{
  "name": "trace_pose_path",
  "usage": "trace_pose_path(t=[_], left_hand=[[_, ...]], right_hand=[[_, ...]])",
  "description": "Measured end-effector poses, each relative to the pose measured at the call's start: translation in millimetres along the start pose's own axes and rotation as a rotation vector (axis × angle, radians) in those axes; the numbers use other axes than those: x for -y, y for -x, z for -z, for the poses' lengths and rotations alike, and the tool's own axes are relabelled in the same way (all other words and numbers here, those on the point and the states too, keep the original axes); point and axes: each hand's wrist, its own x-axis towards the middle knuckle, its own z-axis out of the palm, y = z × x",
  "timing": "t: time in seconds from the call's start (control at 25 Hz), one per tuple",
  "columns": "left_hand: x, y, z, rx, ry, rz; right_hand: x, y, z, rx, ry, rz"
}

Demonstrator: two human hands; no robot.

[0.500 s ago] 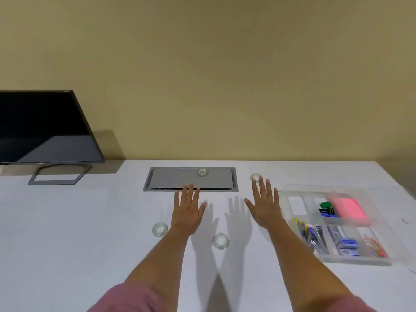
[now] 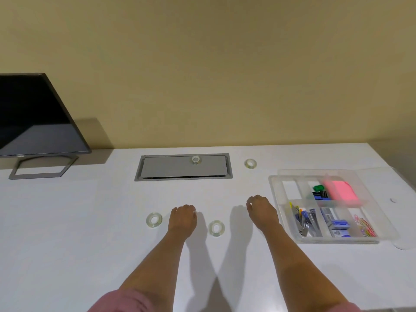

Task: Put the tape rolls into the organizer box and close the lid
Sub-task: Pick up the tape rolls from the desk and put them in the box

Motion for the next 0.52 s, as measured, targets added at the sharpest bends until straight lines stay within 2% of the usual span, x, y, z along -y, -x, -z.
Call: trace_pose_path(t=[0.28,0.52], left_hand=[[-51,-35,-4,-0.028,-0.032,0.008],[-105,-85,-19,-0.041,-0.025,0.011]], right_hand=[[-38,-44,19,-0.089,-0.037,0.017],[-70,-111,39,-0.053,-0.098,0.103]])
